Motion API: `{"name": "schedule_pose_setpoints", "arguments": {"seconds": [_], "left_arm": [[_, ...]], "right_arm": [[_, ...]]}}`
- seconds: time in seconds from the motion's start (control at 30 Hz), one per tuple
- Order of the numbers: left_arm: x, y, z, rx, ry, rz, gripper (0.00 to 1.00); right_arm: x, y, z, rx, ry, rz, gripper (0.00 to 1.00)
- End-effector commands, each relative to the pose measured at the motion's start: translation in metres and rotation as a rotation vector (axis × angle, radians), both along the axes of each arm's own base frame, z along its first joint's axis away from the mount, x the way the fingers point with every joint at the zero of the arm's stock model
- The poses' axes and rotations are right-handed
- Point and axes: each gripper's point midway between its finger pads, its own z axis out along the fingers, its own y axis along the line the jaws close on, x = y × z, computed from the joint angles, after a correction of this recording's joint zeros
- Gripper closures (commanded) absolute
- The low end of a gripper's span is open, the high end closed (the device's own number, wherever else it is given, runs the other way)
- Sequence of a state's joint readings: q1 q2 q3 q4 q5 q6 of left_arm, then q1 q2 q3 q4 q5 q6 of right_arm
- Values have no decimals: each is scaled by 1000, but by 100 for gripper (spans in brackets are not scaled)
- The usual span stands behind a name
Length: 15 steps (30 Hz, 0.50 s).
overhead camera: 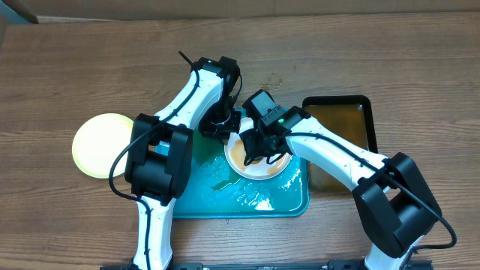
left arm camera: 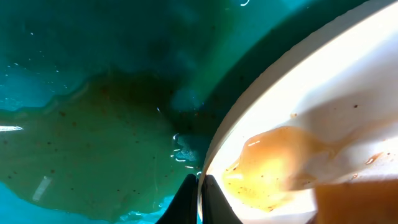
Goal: Clean dirty plates on tray and stack at the side
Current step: 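Scrub the white plate with the sponge while left gripper holds its rim, then return the sponge to the black tray with right gripper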
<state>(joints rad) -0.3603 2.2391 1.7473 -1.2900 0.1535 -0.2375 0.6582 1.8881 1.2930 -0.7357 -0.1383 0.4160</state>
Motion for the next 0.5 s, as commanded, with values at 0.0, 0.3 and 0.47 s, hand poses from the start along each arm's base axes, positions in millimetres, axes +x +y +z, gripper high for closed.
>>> {"name": "schedule_pose_setpoints", "arguments": {"seconds": [0.0, 0.3, 0.47], "left_arm": [[-2, -2, 0, 6, 0, 5, 96], [-2, -2, 0, 7, 2, 5, 96], [-2, -1, 0, 8, 2, 5, 96]], "right_arm": [[9, -21, -4, -67, -34, -76, 96], [37, -68, -5, -178, -93, -188, 96], [42, -83, 10, -157, -53, -184, 96]]}}
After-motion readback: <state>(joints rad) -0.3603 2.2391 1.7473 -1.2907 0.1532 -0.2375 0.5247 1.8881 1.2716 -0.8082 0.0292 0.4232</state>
